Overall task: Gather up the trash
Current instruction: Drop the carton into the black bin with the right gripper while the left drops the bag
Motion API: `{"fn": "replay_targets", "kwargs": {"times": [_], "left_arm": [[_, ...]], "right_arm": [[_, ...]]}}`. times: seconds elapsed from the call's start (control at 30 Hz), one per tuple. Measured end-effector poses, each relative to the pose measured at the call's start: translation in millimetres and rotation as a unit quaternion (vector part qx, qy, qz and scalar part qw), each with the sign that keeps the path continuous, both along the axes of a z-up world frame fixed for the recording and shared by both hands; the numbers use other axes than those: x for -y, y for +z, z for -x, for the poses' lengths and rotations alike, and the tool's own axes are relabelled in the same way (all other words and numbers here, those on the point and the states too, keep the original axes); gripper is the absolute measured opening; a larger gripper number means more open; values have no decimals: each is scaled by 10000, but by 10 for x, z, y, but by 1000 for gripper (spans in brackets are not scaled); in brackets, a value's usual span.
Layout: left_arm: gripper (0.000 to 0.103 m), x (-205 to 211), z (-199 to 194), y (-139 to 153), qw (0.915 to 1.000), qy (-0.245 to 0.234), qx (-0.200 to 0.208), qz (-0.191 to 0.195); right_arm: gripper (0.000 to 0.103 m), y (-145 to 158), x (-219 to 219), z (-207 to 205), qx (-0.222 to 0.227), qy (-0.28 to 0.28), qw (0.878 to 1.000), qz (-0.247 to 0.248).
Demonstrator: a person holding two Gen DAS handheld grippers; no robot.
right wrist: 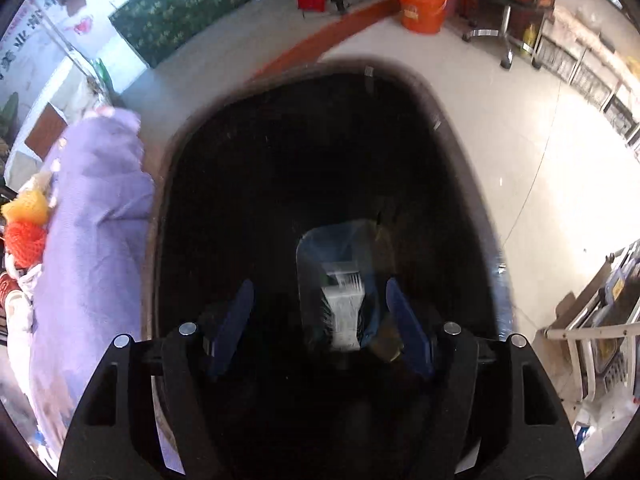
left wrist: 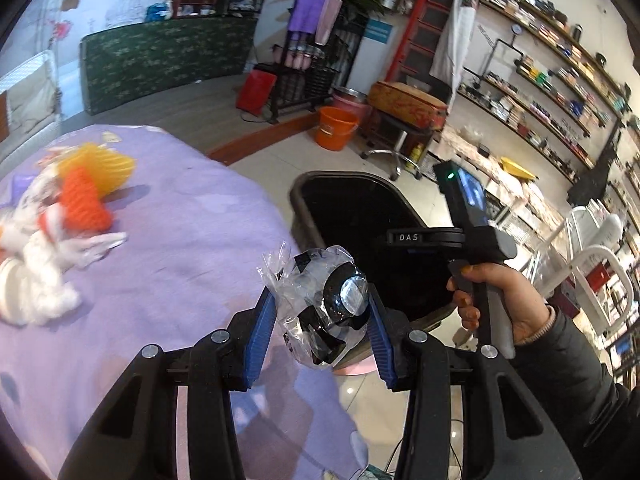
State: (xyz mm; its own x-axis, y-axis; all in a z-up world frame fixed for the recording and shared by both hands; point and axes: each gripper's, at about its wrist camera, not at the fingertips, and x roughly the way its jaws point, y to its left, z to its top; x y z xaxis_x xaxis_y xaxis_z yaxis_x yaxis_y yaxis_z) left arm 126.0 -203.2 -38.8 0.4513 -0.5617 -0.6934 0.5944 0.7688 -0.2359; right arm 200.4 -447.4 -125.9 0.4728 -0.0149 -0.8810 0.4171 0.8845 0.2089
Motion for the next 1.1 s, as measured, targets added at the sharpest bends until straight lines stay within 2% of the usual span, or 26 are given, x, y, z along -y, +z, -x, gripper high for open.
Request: {"fn": "replay_targets", "kwargs": {"times": [0.07,0.23,0.43,0.57,0.83,0.93,1.1], "left_arm": [[43,106,-28,-16,9999,-115,-16,-40],[43,506,-104,-57,9986,-504,-107,-140],[43,912,-165,-125,9955,-896,-191,-259],[43,1097,-191,-183,9941,-999,-194,-380],[44,1278,-229,-352,9917,-1049,-529,-514],[49,1304,-181,-367,9911,-1100,-571,-490],[78,1350,-130,-372,9902,-1213,-490,-487]], "right_arm": [[75,97,-11,147,192,-78,9996,188],[77,351,-111,513,656,-297,9954,625],[80,523,33,964,992,-783,9894,711],[81,559,150,1201,1035,-1071,9863,711],[81,472,304,1436,934,-1427,9833,637],[81,436,356,1502,905,-1532,9826,530],[81,442,356,1536,930,-1631,9809,507]]}}
